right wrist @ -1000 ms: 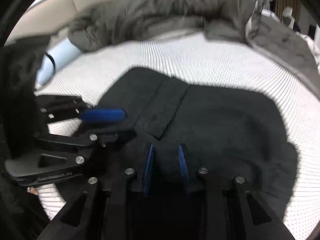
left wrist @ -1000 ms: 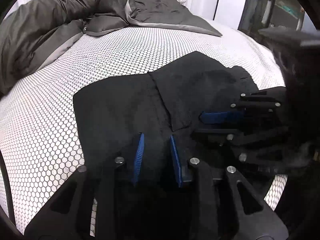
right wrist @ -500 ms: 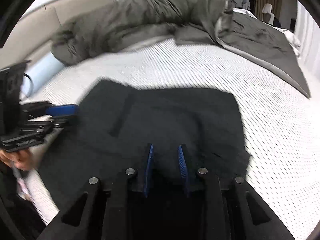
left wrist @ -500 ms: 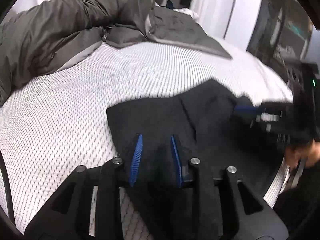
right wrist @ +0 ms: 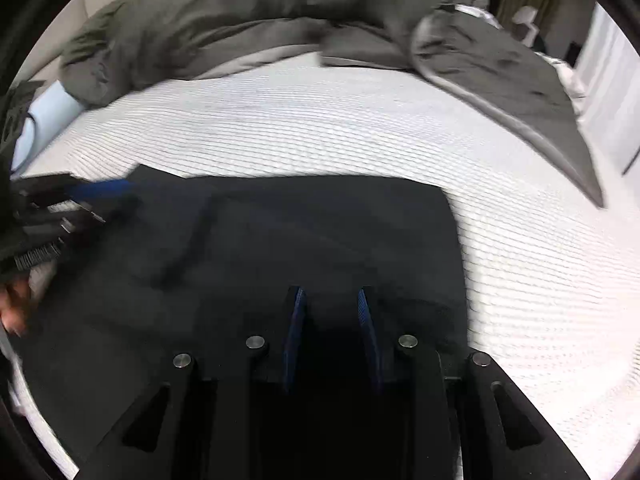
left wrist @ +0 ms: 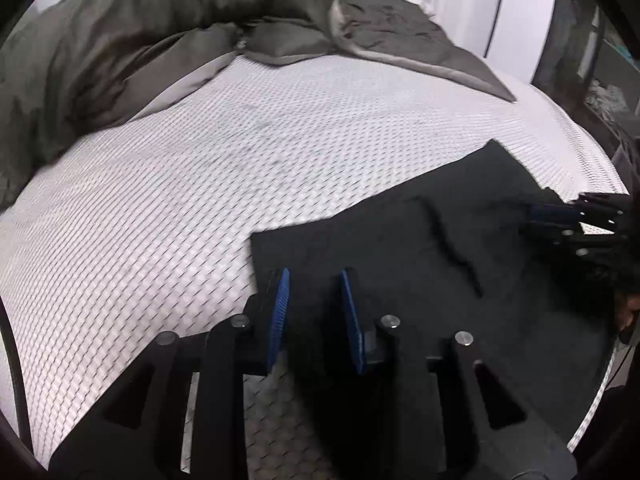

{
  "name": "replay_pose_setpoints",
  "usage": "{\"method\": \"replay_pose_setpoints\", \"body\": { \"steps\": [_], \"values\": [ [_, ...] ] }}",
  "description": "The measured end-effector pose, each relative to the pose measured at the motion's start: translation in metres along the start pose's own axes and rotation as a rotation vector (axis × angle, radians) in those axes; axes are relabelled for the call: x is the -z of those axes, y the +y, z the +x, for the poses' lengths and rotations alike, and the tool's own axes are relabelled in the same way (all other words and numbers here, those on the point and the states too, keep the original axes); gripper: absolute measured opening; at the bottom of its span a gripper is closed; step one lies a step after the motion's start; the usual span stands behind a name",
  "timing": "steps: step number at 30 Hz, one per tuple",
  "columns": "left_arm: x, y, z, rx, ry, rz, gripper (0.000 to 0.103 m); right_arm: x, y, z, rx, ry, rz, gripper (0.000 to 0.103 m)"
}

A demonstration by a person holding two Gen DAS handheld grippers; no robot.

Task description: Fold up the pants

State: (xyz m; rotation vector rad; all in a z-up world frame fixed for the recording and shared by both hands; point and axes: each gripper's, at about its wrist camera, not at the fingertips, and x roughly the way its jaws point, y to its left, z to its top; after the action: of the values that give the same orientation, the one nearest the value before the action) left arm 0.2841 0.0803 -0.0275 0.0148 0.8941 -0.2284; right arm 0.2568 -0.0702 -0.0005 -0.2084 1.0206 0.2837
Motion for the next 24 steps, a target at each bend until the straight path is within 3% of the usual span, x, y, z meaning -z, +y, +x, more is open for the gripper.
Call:
{"method": "replay_pose_setpoints", "body": {
  "steps": [3,6,9,12,14,15,18,21,24],
  "values": [
    [0.008,0.01,-0.014,-0.002,-0.016,-0.057,0.025,0.008,-0.001,-0.003,-0.026,-0.044,-0.029,0.028],
    [0.018,0.01,-0.044,0.057,-0.055,-0.106,0.025,0.016,0.009,-0.026,-0.034,-0.086,-0.052,0.036],
    [0.042,-0.017,-0.077,0.102,-0.1,-0.032,0.029,0.034,0.018,-0.055,-0.133,-0.141,-0.052,0.042],
    [0.072,-0.05,-0.076,0.168,-0.048,0.076,0.029,0.053,0.046,-0.061,-0.173,-0.128,-0.151,0.042],
    [0.086,-0.058,-0.075,0.145,-0.028,0.12,0.03,0.066,0.06,-0.052,-0.228,-0.084,-0.218,0.042],
    [0.093,-0.056,-0.078,0.138,-0.034,0.129,0.03,0.074,0.064,-0.05,-0.21,-0.073,-0.241,0.042],
    [0.103,-0.035,-0.092,0.163,-0.044,0.045,0.034,0.09,0.039,-0.055,-0.159,-0.084,-0.207,0.042],
    [0.115,-0.019,-0.097,0.105,-0.046,-0.003,0.053,0.102,0.009,-0.077,-0.189,-0.133,-0.121,0.04],
    [0.116,-0.009,-0.099,0.126,-0.045,-0.045,0.054,0.108,0.006,-0.087,-0.173,-0.172,-0.134,0.043]
  ]
}}
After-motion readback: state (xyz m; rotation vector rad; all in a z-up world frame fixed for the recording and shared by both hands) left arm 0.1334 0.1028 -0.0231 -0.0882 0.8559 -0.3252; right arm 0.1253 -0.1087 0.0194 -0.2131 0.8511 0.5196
